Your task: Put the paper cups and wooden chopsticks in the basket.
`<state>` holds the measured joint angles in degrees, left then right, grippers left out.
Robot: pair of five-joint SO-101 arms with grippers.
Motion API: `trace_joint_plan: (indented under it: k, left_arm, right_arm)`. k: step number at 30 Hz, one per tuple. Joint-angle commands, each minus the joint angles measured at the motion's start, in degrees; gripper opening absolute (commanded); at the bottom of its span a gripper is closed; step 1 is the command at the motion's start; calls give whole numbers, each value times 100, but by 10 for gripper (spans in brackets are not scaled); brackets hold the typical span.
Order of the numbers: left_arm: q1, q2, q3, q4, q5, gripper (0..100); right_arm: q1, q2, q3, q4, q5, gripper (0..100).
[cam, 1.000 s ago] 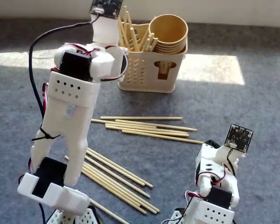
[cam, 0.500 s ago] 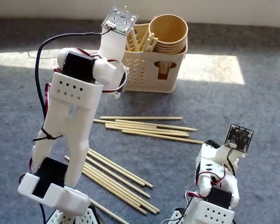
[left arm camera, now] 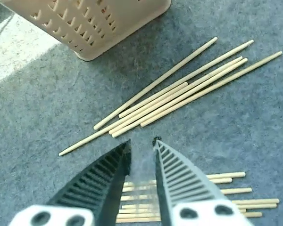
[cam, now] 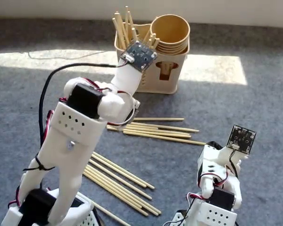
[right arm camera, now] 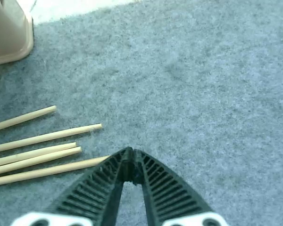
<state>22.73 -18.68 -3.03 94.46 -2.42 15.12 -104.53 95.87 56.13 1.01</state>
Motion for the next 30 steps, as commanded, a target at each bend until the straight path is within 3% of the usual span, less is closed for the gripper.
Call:
trace_joint_plan:
  k: [1,5,12,15,23,30]
  left_arm:
    - [145,-295,804,-281,-527,95]
    - [154,-295,1332,-290,-1169,101]
    - [189,-303,2132,-308,-1310,144]
    - [444,-303,2642,-440,-1705,144]
    - [1543,-295,4321,-1503,-1996,144]
    - [1569,-277,5244,-2426,-2154,144]
  right_arm:
    - [57,-66,681,-136,-18,6]
    - [57,-66,681,-136,-18,6]
    - [57,-66,681,-136,-18,6]
    - [57,-66,681,-145,-18,6]
    - [66,-66,681,-145,-18,6]
    - [66,-66,681,-145,-18,6]
